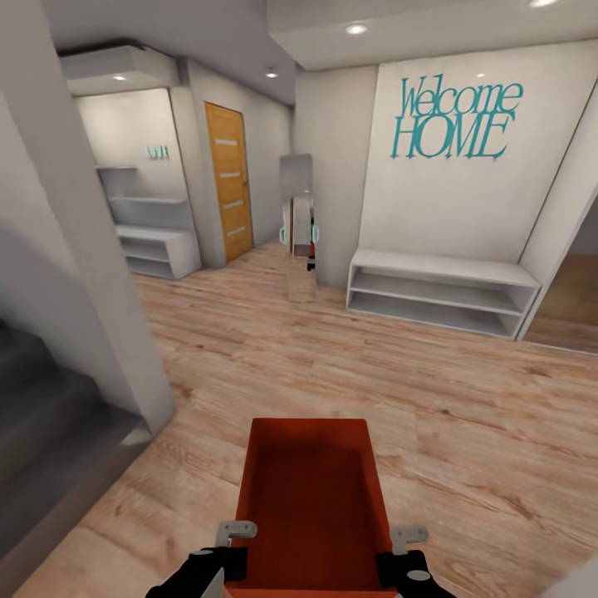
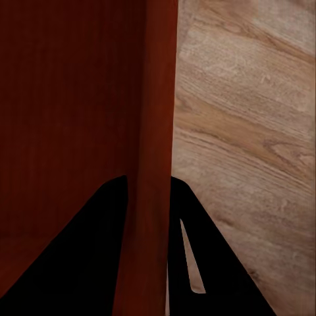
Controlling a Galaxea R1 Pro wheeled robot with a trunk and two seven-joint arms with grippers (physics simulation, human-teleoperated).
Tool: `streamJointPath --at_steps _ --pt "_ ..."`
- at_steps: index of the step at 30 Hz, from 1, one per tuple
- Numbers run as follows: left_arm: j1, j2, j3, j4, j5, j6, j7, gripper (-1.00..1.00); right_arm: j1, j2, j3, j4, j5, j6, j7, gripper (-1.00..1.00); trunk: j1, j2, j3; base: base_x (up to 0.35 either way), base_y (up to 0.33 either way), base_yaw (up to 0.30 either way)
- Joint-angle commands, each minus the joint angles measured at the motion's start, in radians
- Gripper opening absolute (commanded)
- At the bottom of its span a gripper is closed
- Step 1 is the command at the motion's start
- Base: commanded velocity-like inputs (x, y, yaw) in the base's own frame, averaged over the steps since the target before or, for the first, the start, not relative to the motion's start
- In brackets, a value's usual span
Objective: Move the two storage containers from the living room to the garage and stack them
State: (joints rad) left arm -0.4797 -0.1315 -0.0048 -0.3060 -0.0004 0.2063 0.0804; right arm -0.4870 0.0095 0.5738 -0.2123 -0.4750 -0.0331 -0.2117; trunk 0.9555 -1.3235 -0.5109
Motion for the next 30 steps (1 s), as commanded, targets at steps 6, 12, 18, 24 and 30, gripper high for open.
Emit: streamJointPath --at_steps 6,12,18,24,30 --pt "0.000 0.000 -0.001 -0.005 -0.015 -0.005 0.010 -1.00 -0.001 0.000 0.000 0.010 -0.025 -0.005 -0.015 -1.00 0.001 0.000 -0.001 0.320 0.000 0.000" --pt "0.000 0.001 -0.001 -0.005 -0.015 -0.005 0.010 -1.00 -0.001 0.000 0.000 0.010 -0.025 -0.005 -0.015 -1.00 0.001 0.000 -0.001 0.320 0.000 0.000" --pt "0.000 0.000 -0.001 -0.005 -0.015 -0.005 0.010 -1.00 -0.001 0.000 0.000 0.010 -0.024 -0.005 -0.015 -1.00 0.001 0.000 -0.001 0.320 0.000 0.000" --pt "0.000 0.000 -0.001 -0.006 -0.015 -0.005 0.010 -1.00 -0.001 0.000 0.000 0.010 -0.024 -0.005 -0.015 -1.00 0.001 0.000 -0.001 0.320 0.000 0.000" --pt "0.000 0.000 -0.001 -0.005 -0.015 -0.005 0.010 -1.00 -0.001 0.000 0.000 0.010 -0.024 -0.005 -0.015 -1.00 0.001 0.000 -0.001 0.320 0.000 0.000"
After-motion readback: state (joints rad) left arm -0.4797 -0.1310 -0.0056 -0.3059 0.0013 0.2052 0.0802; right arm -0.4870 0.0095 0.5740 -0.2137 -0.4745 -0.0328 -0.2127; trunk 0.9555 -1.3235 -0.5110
